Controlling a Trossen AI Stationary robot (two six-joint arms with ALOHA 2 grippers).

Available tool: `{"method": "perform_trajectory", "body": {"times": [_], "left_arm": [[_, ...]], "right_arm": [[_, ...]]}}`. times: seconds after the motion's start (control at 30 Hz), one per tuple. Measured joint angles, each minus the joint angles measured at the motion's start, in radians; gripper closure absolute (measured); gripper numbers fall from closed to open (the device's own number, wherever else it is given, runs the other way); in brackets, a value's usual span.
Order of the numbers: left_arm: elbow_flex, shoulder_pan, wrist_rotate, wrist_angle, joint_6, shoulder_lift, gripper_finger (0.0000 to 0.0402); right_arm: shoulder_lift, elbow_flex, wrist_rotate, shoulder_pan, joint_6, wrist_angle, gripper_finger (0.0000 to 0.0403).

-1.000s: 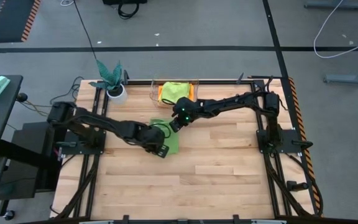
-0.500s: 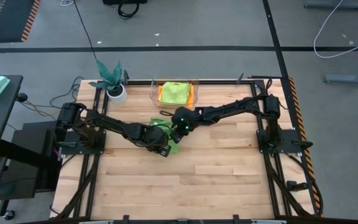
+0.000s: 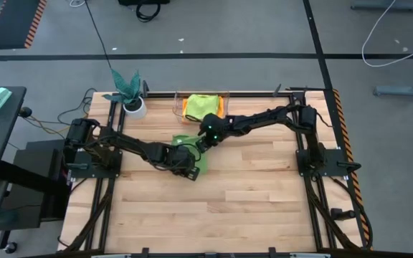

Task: Fold microfiber towels
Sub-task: Fold the green towel

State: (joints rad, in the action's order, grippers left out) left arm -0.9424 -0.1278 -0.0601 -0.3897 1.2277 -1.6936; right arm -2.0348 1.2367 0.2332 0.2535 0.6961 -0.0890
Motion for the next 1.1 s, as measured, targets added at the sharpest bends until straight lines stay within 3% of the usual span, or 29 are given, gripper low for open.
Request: {"method": "perform_trajectory", "body": {"times": [0.2, 0.57, 0.83, 1.1], "left_arm": [[0.000, -0.023, -0.013, -0.004, 0.034, -0.009, 0.0374], [0.000, -0.050, -0.017, 0.017, 0.098, -0.066, 0.0383], [-0.002, -0.069, -0.058, 0.017, 0.144, -0.025, 0.0375], [-0.001, -0.049, -0.148, -0.181, 0.157, 0.086, 0.0383]], "right_arm": [[0.008, -0.001, 0.006, 0.045, 0.003, 0.066, 0.0403], [0.002, 0.176, 0.011, 0.054, -0.071, 0.043, 0.0403], [0.002, 0.214, 0.009, 0.047, -0.141, -0.203, 0.0393], [0.002, 0.214, -0.046, -0.035, -0.200, -0.322, 0.0396]]}}
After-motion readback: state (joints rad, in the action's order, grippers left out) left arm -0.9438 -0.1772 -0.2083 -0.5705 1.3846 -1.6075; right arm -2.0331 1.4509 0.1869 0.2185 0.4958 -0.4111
